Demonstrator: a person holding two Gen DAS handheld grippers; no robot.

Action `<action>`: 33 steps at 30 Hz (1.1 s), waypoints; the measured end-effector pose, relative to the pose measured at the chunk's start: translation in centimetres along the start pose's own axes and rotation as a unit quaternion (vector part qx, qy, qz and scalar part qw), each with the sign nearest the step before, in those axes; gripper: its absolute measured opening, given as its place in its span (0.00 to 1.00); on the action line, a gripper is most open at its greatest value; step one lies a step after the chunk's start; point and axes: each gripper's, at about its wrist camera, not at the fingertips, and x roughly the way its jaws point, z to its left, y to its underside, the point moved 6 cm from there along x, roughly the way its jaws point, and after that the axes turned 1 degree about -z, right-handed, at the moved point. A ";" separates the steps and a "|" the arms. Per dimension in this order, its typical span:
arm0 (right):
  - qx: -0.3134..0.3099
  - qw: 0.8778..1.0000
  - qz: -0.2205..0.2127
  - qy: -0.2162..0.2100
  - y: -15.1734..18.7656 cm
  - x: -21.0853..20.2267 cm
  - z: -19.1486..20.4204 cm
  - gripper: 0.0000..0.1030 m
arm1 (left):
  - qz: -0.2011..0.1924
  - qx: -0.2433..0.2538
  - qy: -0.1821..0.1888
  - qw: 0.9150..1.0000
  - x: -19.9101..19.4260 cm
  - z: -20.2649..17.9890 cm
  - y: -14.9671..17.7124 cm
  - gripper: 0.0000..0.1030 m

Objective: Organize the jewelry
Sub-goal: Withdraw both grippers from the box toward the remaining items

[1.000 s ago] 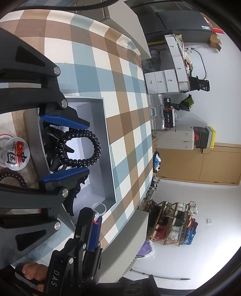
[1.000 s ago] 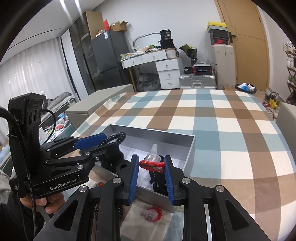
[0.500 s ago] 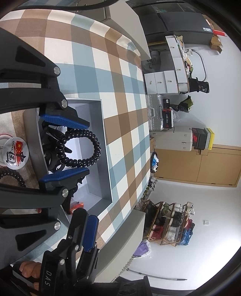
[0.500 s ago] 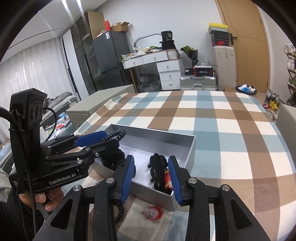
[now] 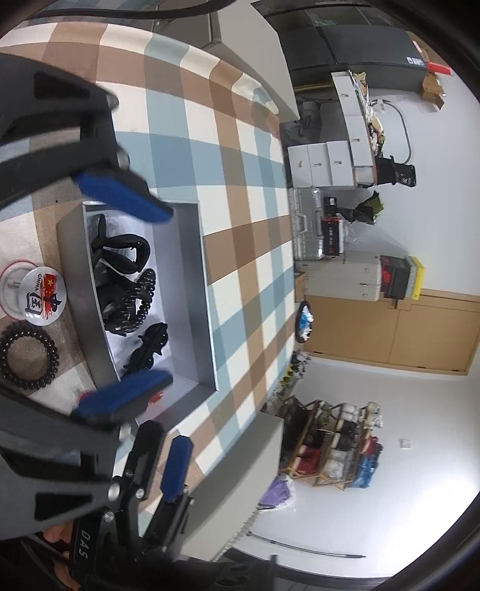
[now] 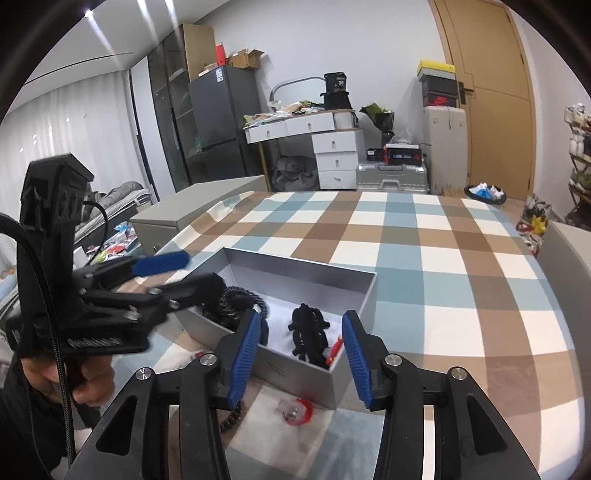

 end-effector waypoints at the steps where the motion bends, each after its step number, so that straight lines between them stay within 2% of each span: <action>1: -0.002 1.000 -0.001 0.001 0.2 -0.2 0.0 0.50 | -0.004 -0.003 0.000 1.000 -0.4 0.1 -0.1 0.86; 3: -0.001 1.000 -0.004 0.000 0.5 -0.7 -0.2 0.61 | -0.008 -0.008 0.000 1.000 -0.9 0.4 0.0 0.93; 4: 0.000 1.000 -0.005 0.000 0.7 -0.9 -0.3 0.70 | -0.008 -0.009 0.001 1.000 -1.2 0.6 0.2 0.99; 7: 0.005 1.000 -0.005 0.003 1.3 -1.4 -0.5 0.90 | -0.008 -0.013 -0.005 1.000 -2.0 1.1 1.1 0.99; 9: 0.008 1.000 0.000 0.004 1.8 -1.4 -0.5 0.94 | -0.001 -0.018 -0.008 1.000 -2.2 1.3 1.6 0.99; 14: 0.001 1.000 0.027 0.007 3.2 -0.9 -0.2 0.95 | 0.004 -0.023 -0.022 0.999 -2.4 1.7 3.0 0.99; 19: -0.014 0.999 0.051 0.006 4.3 0.1 0.7 0.95 | 0.018 0.012 -0.033 0.999 -1.5 1.0 4.4 0.99; 27: -0.022 0.997 0.075 0.011 5.1 0.7 0.9 0.94 | 0.047 0.032 -0.030 0.998 -0.8 0.9 5.7 0.99; 30: -0.021 0.996 0.087 0.008 5.3 1.0 1.0 0.87 | 0.045 0.031 -0.033 0.998 -1.0 1.0 5.7 0.99; 32: -0.025 0.995 0.097 0.007 5.5 1.2 1.0 0.74 | 0.047 0.032 -0.033 0.998 -0.9 0.9 5.8 0.99; 33: -0.026 0.994 0.103 0.007 5.6 1.4 1.1 0.71 | 0.049 0.031 -0.033 0.998 -0.9 0.9 5.9 0.99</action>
